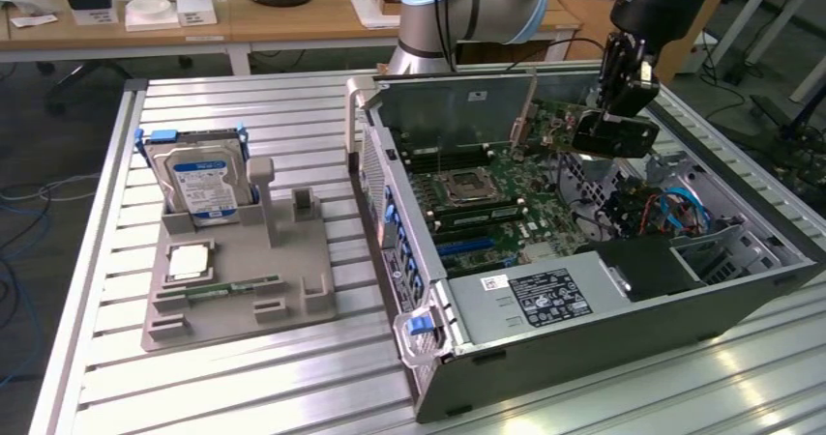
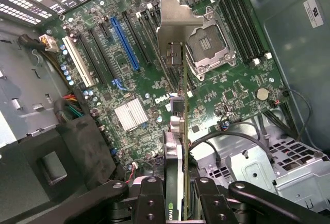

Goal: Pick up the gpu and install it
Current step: 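Insert the gpu into the slot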

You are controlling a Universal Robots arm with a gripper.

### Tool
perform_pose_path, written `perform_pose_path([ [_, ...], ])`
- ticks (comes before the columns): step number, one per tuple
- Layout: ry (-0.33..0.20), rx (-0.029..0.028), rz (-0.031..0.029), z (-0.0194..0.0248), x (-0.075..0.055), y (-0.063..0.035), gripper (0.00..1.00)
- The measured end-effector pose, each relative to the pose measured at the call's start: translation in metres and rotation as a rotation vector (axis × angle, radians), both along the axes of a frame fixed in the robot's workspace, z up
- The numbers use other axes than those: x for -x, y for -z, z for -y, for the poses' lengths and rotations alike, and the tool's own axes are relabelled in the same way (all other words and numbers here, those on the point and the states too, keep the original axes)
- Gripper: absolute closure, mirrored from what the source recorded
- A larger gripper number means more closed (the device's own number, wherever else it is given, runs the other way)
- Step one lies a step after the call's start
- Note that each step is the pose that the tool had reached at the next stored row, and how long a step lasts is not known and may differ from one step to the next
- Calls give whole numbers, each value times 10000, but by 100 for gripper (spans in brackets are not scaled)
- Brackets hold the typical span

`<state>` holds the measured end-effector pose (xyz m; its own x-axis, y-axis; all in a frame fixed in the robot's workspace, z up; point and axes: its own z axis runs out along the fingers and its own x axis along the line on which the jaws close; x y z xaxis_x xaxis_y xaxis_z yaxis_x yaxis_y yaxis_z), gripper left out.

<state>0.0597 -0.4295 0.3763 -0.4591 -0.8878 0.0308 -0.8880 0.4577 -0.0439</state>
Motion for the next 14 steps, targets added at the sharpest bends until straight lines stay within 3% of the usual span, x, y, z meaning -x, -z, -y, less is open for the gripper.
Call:
perform_pose_path([
  [11,-142,1,0,0,0,0,73],
  [12,-277,0,0,0,0,0,73],
  [14,-1384,0,1,0,0,2,73],
])
